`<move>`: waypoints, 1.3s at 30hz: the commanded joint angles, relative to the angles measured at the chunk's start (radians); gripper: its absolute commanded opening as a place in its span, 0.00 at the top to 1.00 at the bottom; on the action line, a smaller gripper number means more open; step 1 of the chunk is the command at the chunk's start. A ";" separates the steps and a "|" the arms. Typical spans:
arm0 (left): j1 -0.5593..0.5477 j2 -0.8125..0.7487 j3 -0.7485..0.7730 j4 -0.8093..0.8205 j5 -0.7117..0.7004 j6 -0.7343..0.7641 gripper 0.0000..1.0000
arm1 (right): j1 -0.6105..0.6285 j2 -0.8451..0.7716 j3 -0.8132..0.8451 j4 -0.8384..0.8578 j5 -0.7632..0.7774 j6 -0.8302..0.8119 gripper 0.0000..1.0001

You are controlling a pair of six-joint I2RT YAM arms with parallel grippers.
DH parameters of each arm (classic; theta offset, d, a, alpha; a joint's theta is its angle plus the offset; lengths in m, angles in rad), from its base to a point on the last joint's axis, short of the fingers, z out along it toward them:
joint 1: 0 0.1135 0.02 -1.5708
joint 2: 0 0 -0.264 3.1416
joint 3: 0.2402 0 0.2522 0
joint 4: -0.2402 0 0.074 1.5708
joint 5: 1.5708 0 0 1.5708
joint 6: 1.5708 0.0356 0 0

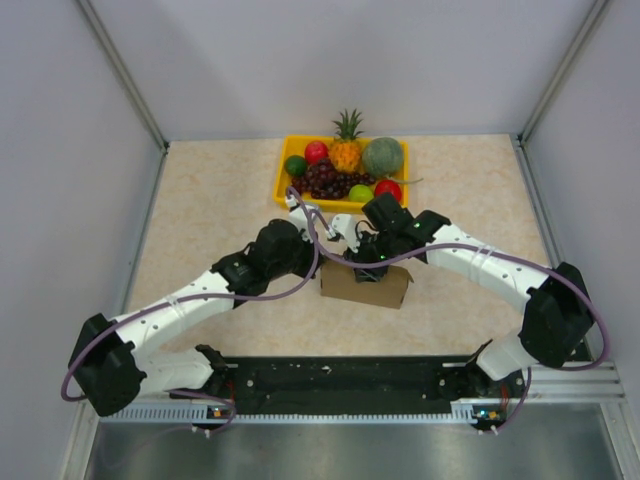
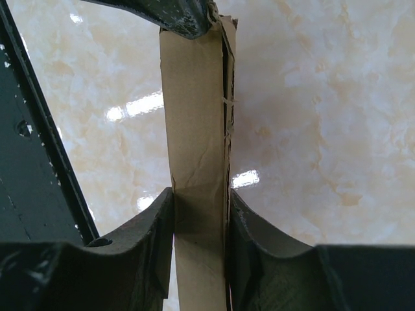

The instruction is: Fold the paper box

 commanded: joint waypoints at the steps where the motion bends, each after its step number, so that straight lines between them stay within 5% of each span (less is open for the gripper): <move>1: -0.003 0.010 -0.032 -0.032 -0.019 0.013 1.00 | 0.014 0.029 0.034 -0.027 0.004 0.008 0.85; 6: -0.003 -0.001 -0.088 0.035 0.001 -0.043 1.00 | 0.014 -0.028 -0.015 0.073 0.024 0.096 0.76; 8: -0.007 -0.008 -0.112 0.047 -0.023 -0.047 1.00 | 0.014 -0.100 -0.060 0.138 0.086 0.196 0.57; 10: -0.007 -0.021 -0.132 0.061 -0.033 -0.049 1.00 | 0.014 -0.134 -0.078 0.170 0.129 0.258 0.48; 18: -0.009 -0.051 -0.181 0.083 -0.039 -0.061 1.00 | 0.007 -0.278 -0.096 0.186 0.214 0.390 0.27; 23: -0.018 -0.065 -0.189 0.075 -0.048 -0.054 1.00 | -0.012 -0.384 -0.078 0.093 0.433 0.594 0.14; 26: -0.018 -0.070 -0.192 0.071 -0.048 -0.052 1.00 | -0.035 -0.407 -0.029 -0.111 0.521 0.764 0.20; 30: -0.023 -0.070 -0.187 0.072 -0.037 -0.058 1.00 | -0.096 -0.465 -0.022 -0.242 0.438 0.835 0.54; 32: -0.024 -0.071 -0.183 0.071 -0.039 -0.055 1.00 | -0.096 -0.482 -0.041 -0.244 0.383 0.823 0.57; 36: -0.029 -0.075 -0.174 0.067 -0.037 -0.047 1.00 | -0.096 -0.453 -0.050 -0.250 0.409 0.769 0.78; 39: -0.030 -0.071 -0.164 0.054 -0.042 -0.043 1.00 | -0.096 -0.413 -0.032 -0.263 0.407 0.739 0.80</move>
